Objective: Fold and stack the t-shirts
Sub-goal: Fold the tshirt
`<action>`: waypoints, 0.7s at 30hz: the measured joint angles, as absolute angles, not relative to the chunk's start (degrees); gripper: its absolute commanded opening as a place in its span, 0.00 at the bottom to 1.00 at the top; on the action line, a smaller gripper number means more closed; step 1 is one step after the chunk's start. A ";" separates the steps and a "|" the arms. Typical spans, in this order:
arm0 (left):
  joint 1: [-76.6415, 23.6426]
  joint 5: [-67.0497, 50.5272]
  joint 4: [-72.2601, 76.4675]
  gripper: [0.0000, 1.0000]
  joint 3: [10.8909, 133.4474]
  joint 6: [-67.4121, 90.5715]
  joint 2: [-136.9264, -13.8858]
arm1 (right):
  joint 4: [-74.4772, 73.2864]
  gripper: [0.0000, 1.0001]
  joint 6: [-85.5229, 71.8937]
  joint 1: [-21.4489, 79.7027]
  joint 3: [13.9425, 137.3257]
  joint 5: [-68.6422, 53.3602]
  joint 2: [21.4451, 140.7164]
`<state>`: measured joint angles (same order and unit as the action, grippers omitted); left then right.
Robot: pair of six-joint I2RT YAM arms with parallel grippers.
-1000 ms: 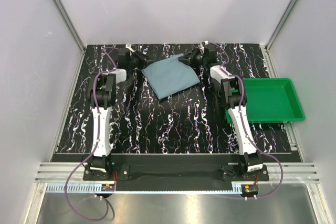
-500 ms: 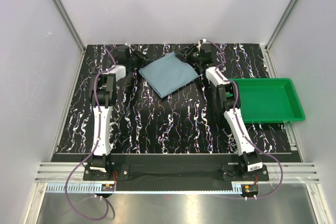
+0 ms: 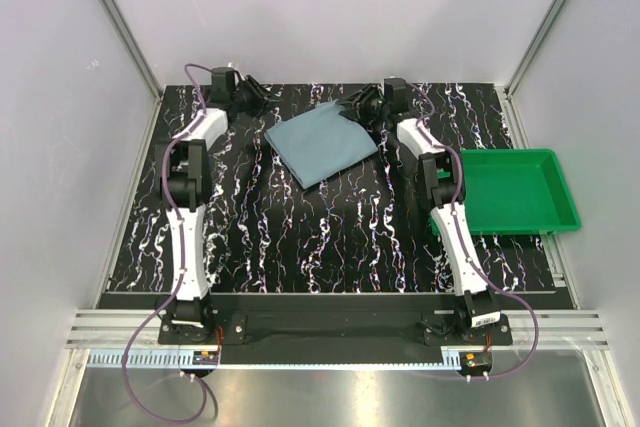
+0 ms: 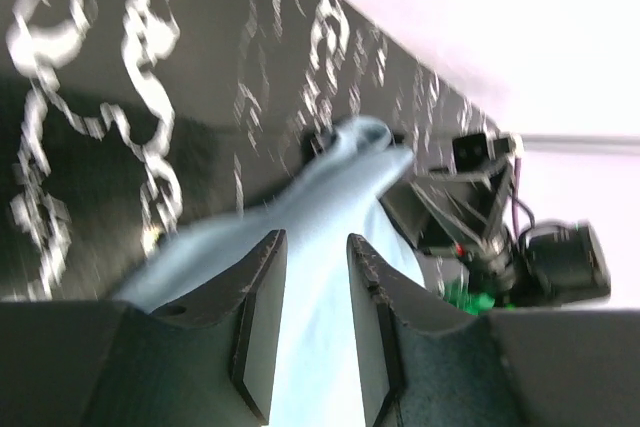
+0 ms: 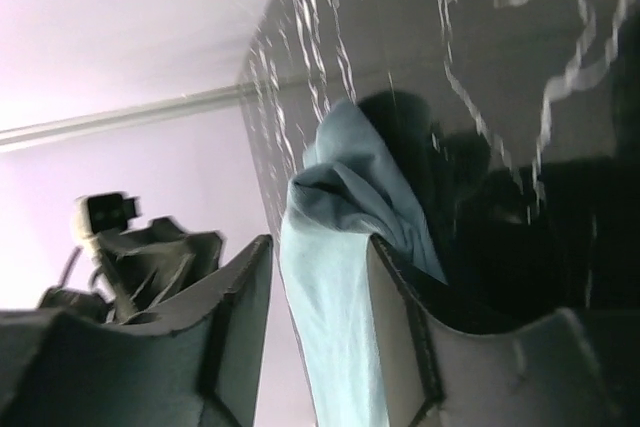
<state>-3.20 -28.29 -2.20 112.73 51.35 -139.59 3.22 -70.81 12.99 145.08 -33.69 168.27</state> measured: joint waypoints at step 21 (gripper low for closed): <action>-8.80 -28.47 -27.86 0.35 74.85 33.82 -92.07 | -29.80 0.52 -38.26 13.26 121.82 -38.96 144.92</action>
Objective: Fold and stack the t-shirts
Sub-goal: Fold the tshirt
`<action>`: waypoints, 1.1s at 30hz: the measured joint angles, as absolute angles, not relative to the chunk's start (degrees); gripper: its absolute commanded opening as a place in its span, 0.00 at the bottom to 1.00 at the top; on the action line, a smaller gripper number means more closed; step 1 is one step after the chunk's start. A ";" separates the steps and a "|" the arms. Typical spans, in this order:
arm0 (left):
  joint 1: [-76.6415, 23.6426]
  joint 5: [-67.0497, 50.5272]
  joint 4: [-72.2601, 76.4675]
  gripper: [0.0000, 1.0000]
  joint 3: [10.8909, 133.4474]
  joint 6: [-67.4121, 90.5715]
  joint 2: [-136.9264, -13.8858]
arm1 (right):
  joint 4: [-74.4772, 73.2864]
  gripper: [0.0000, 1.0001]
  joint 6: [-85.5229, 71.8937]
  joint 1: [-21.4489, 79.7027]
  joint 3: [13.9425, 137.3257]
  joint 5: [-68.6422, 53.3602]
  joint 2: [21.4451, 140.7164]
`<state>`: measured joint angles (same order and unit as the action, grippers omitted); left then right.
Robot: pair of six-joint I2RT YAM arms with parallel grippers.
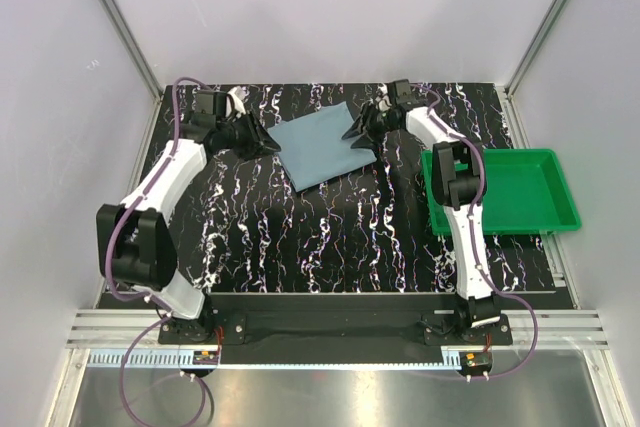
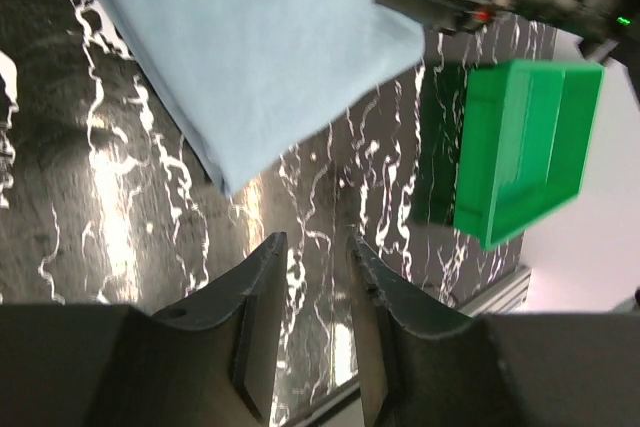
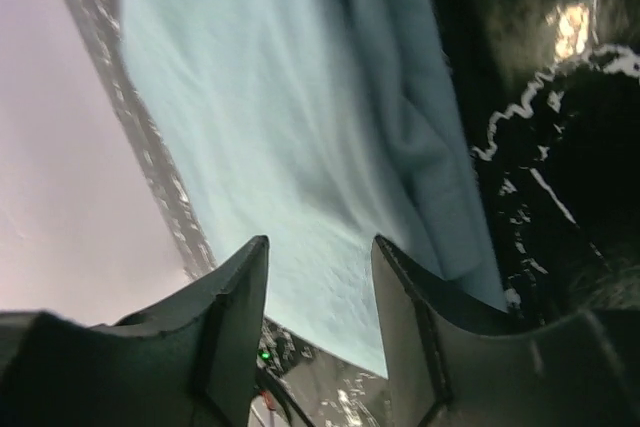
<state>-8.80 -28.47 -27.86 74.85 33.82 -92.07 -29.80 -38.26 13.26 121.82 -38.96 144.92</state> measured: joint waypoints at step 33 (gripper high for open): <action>-14.83 -33.06 -17.96 0.32 75.16 40.69 -111.02 | -10.96 0.08 -42.39 19.31 87.94 -38.48 120.31</action>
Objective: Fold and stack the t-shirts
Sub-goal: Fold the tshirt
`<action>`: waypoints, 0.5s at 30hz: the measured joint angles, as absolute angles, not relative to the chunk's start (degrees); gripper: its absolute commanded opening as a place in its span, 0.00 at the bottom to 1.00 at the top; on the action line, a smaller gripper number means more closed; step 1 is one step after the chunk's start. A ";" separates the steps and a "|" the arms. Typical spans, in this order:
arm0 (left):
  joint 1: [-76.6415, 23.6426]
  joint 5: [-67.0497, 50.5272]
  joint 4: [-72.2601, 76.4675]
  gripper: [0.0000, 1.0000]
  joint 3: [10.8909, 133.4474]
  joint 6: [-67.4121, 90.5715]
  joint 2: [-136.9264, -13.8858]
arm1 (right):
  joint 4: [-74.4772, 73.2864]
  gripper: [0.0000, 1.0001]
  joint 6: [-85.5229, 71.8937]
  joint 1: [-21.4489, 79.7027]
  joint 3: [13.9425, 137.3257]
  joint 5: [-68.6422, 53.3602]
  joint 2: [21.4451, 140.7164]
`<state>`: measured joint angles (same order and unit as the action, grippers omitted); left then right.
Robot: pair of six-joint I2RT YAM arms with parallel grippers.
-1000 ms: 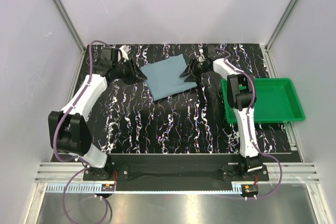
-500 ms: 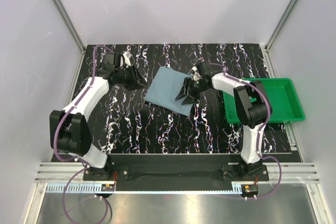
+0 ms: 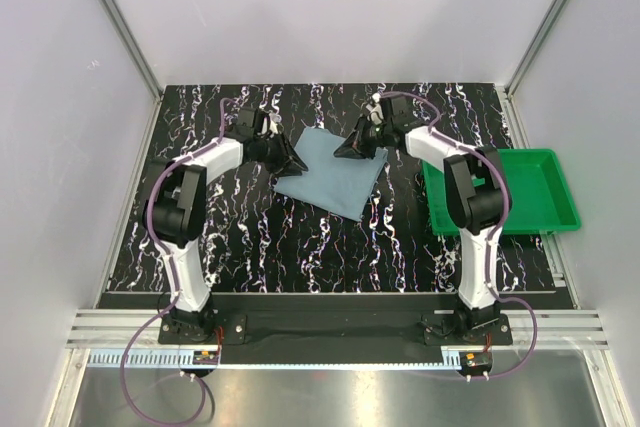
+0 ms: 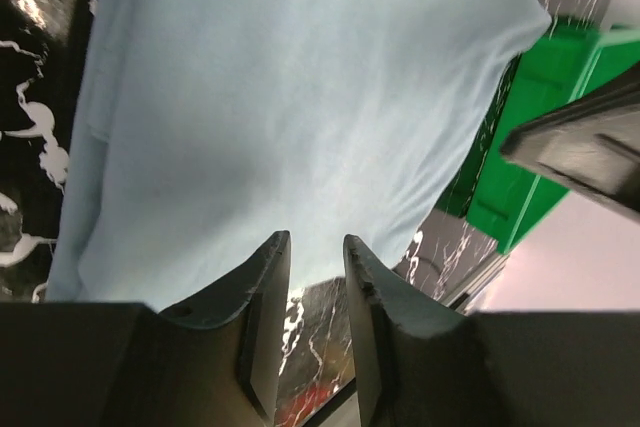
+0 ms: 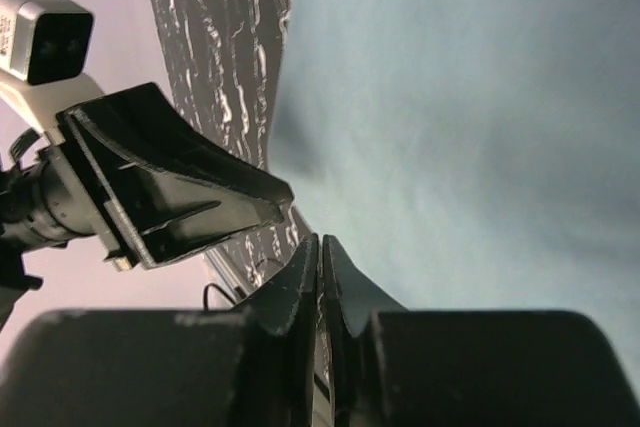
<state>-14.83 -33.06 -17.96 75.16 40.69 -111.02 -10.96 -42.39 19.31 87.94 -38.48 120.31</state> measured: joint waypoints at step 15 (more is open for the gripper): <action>-14.76 -32.56 -13.10 0.31 75.13 45.74 -115.02 | 3.66 0.06 -46.28 10.76 85.47 -40.23 129.08</action>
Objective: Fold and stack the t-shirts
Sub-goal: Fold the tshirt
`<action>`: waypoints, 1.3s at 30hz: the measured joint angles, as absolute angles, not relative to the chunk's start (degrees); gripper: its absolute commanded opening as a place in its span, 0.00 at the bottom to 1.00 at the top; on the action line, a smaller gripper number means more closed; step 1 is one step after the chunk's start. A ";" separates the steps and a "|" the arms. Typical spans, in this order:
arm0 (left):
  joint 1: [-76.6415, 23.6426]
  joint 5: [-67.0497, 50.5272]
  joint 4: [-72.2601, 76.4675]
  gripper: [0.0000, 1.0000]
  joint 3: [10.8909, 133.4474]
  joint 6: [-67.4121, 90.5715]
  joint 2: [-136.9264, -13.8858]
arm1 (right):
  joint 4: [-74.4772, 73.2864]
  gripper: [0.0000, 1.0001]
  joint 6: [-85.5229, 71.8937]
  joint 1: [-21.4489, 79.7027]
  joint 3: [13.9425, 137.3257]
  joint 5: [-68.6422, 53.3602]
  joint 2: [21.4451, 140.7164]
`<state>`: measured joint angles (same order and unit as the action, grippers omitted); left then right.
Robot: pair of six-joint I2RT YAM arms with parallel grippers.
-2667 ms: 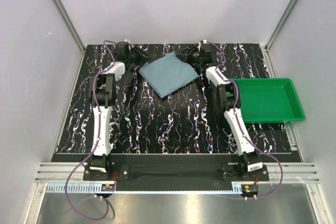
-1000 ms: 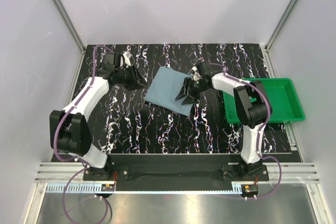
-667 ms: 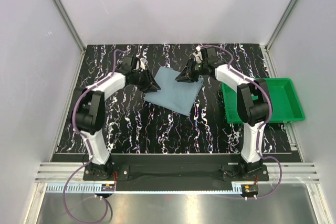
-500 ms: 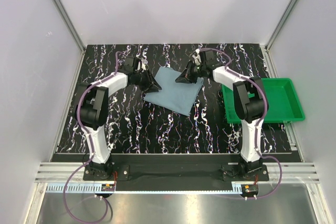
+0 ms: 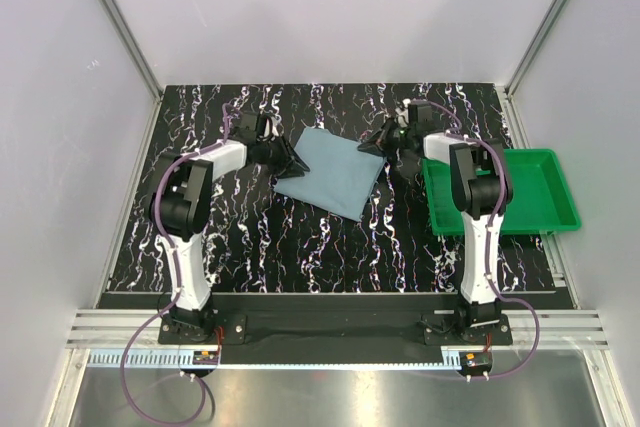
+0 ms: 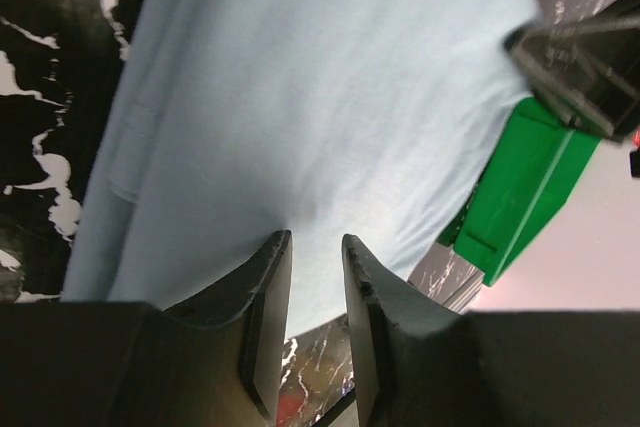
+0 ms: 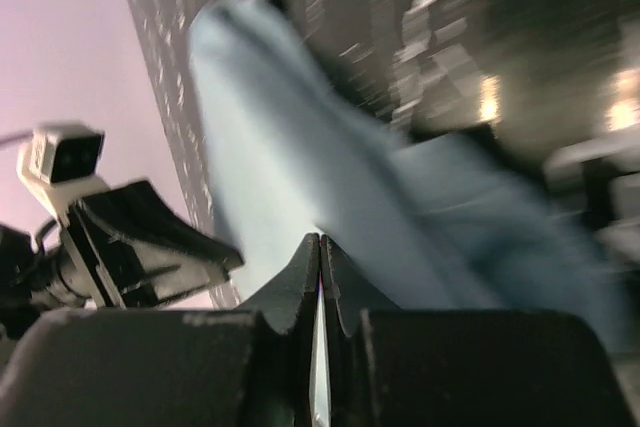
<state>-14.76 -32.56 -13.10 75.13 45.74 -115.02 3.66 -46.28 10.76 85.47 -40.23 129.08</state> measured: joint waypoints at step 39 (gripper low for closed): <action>-7.90 -29.12 -33.47 0.82 104.88 4.95 -127.33 | -54.59 0.79 -23.24 7.75 72.99 -32.93 78.37</action>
<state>-7.90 -29.12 -33.47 104.88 4.95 -127.33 -54.59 -23.24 7.75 72.99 -32.93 78.37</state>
